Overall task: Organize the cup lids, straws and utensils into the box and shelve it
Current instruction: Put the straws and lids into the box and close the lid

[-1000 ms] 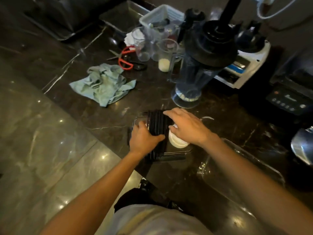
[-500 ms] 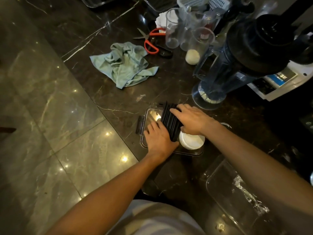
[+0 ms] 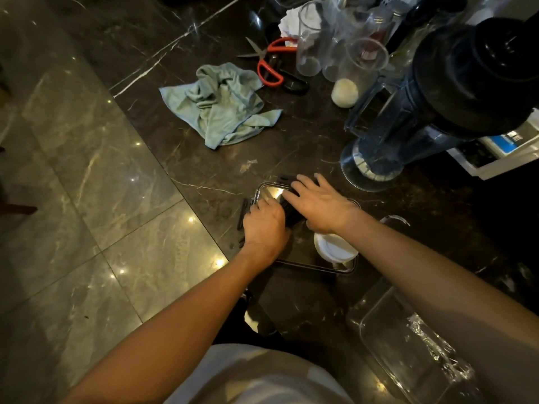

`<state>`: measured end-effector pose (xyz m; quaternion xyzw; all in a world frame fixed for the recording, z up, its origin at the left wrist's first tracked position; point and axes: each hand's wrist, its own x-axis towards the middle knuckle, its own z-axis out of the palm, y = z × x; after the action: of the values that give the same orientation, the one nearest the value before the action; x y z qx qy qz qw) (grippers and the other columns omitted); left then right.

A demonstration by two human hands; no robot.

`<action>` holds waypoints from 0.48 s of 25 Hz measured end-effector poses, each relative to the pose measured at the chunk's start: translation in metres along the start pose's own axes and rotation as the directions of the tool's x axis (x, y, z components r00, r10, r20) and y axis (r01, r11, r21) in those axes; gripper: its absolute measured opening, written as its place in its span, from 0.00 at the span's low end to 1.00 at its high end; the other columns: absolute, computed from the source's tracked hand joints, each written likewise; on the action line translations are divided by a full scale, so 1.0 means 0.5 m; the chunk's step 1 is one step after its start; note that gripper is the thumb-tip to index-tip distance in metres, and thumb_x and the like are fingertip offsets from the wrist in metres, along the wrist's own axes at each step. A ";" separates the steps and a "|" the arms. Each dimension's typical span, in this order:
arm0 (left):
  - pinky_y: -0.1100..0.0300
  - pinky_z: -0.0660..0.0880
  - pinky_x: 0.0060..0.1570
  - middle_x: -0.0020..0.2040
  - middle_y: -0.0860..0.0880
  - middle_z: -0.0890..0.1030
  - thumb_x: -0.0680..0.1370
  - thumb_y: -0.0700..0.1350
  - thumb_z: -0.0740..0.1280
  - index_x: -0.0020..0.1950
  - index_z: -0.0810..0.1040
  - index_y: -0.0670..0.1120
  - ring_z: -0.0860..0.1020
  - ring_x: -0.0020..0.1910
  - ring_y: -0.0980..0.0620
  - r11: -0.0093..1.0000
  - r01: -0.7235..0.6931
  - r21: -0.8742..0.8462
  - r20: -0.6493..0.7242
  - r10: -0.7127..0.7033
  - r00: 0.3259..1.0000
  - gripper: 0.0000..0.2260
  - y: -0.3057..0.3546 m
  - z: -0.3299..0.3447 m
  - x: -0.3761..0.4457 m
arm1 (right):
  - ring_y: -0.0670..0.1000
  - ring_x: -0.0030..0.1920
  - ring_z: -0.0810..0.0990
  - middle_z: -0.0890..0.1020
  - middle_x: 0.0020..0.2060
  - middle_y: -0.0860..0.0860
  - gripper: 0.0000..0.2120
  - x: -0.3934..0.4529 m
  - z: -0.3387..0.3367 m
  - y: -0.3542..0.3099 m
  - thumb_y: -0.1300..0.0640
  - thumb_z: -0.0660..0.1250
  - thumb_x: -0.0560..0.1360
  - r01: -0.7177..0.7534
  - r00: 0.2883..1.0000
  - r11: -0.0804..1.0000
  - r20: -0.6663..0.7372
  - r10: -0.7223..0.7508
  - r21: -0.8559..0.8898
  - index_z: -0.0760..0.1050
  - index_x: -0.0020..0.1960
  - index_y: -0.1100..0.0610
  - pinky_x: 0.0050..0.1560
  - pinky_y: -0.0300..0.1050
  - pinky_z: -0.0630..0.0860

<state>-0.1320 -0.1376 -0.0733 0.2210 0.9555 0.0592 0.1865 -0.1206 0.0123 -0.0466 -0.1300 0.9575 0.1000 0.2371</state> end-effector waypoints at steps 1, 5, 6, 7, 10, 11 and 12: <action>0.49 0.79 0.51 0.62 0.40 0.79 0.76 0.53 0.74 0.68 0.72 0.39 0.81 0.60 0.41 1.000 -0.004 -0.006 0.011 0.004 1.000 0.26 -0.006 -0.003 0.004 | 0.62 0.75 0.64 0.70 0.70 0.59 0.33 0.004 0.000 -0.008 0.60 0.72 0.72 -0.005 1.000 1.000 -0.016 0.005 -0.008 0.66 0.75 0.56 0.75 0.66 0.57; 0.49 0.78 0.48 0.58 0.42 0.82 0.78 0.50 0.72 0.62 0.77 0.41 0.82 0.57 0.41 0.998 -0.049 -0.047 0.040 0.050 0.998 0.17 -0.028 -0.012 0.017 | 0.60 0.66 0.71 0.73 0.64 0.58 0.20 0.018 -0.003 -0.026 0.61 0.69 0.73 -0.032 0.996 0.999 -0.083 0.031 -0.011 0.73 0.65 0.56 0.74 0.61 0.60; 0.49 0.77 0.47 0.58 0.42 0.82 0.78 0.50 0.71 0.61 0.78 0.42 0.82 0.56 0.42 0.997 -0.061 -0.049 0.051 0.063 0.997 0.17 -0.031 -0.014 0.019 | 0.59 0.65 0.71 0.74 0.63 0.57 0.18 0.020 -0.004 -0.028 0.60 0.69 0.74 -0.025 0.996 1.000 -0.088 0.024 -0.014 0.74 0.63 0.56 0.73 0.60 0.61; 0.50 0.77 0.47 0.57 0.42 0.82 0.77 0.51 0.71 0.61 0.78 0.42 0.82 0.56 0.42 0.996 -0.071 -0.047 0.064 0.074 0.995 0.17 -0.034 -0.018 0.022 | 0.58 0.64 0.72 0.75 0.62 0.56 0.17 0.020 -0.005 -0.030 0.59 0.68 0.74 -0.019 0.996 1.000 -0.085 0.017 -0.014 0.74 0.62 0.56 0.72 0.59 0.62; 0.52 0.77 0.48 0.57 0.44 0.82 0.77 0.54 0.70 0.62 0.78 0.43 0.82 0.56 0.43 0.994 -0.099 -0.041 0.079 0.102 0.992 0.19 -0.036 -0.026 0.023 | 0.57 0.60 0.76 0.80 0.57 0.54 0.17 0.011 -0.007 -0.033 0.59 0.68 0.74 -0.040 0.995 0.998 -0.089 0.043 0.044 0.73 0.62 0.55 0.67 0.55 0.66; 0.52 0.76 0.46 0.57 0.44 0.82 0.77 0.55 0.70 0.62 0.77 0.44 0.83 0.55 0.44 0.993 -0.113 -0.038 0.072 0.115 0.991 0.19 -0.036 -0.030 0.023 | 0.57 0.59 0.77 0.81 0.56 0.53 0.17 0.006 -0.009 -0.033 0.59 0.68 0.74 -0.060 0.994 0.994 -0.089 0.068 0.087 0.72 0.62 0.55 0.64 0.54 0.67; 0.53 0.74 0.44 0.55 0.45 0.83 0.78 0.55 0.69 0.62 0.77 0.45 0.83 0.53 0.45 0.990 -0.135 -0.034 0.063 0.137 0.989 0.18 -0.035 -0.035 0.021 | 0.57 0.58 0.78 0.82 0.55 0.53 0.17 -0.002 -0.013 -0.031 0.59 0.68 0.74 -0.081 0.992 0.988 -0.086 0.093 0.132 0.72 0.62 0.55 0.61 0.53 0.68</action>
<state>-0.1547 -0.1491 -0.0639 0.2845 0.9307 0.0785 0.2162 -0.1177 -0.0039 -0.0424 -0.0770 0.9766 0.0426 0.1960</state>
